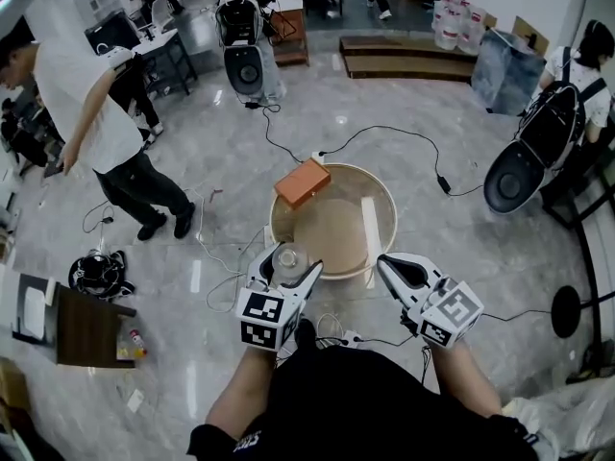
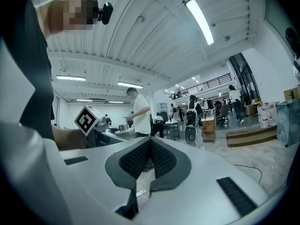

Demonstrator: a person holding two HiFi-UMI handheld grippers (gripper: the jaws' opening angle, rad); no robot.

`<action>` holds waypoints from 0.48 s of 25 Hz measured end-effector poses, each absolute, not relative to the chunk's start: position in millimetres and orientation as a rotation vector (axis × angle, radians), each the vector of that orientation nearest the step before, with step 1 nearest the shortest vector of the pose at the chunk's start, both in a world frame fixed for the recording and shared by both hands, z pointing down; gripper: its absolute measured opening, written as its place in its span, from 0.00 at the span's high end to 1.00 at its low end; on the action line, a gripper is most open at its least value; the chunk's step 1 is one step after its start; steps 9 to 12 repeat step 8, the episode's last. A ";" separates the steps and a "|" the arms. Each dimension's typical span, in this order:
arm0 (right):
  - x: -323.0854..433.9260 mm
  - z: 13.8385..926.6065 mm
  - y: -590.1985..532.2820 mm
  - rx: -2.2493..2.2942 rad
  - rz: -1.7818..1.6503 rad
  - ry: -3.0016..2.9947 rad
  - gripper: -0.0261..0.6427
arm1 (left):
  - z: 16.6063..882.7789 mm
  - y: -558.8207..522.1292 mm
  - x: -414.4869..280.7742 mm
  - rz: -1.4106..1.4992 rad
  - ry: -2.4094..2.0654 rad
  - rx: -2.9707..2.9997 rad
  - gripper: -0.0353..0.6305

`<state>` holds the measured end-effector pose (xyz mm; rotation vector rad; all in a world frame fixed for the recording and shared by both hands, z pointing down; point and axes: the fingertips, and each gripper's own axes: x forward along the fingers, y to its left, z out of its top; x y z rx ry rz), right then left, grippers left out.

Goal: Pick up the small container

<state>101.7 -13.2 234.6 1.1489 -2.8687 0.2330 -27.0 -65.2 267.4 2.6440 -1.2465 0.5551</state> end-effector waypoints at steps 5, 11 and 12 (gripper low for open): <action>107.2 238.4 -4.8 1.140 0.241 -2.878 0.94 | 272.0 -54.6 -20.5 0.555 -1.243 2.637 0.43; 108.1 237.3 -3.1 1.132 0.237 -2.883 0.94 | 272.4 -51.7 -19.4 0.548 -1.243 2.631 0.43; 108.1 237.3 -3.1 1.132 0.237 -2.883 0.94 | 272.4 -51.7 -19.4 0.548 -1.243 2.631 0.43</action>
